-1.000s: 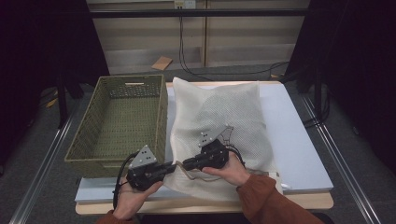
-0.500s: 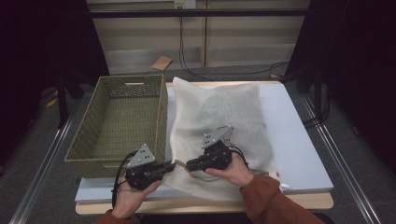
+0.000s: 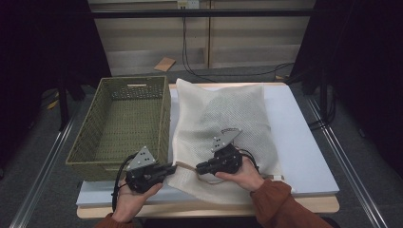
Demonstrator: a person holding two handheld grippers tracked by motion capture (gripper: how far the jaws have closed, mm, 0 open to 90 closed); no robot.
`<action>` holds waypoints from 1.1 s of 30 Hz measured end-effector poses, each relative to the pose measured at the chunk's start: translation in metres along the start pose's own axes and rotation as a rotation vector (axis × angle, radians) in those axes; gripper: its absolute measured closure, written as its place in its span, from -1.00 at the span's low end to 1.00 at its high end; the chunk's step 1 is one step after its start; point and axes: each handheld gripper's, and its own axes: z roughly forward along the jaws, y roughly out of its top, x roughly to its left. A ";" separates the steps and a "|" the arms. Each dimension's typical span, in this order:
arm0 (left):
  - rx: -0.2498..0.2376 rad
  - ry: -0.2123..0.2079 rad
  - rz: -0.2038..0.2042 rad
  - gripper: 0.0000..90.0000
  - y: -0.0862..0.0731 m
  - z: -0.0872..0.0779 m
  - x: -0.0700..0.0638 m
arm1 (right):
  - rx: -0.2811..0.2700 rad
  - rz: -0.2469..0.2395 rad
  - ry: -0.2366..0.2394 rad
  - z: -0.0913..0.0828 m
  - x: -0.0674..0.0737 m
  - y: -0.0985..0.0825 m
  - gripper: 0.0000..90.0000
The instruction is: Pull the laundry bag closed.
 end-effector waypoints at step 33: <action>0.004 -0.002 0.002 0.91 0.001 -0.001 0.001 | 0.022 0.008 -0.021 -0.007 0.001 -0.009 0.84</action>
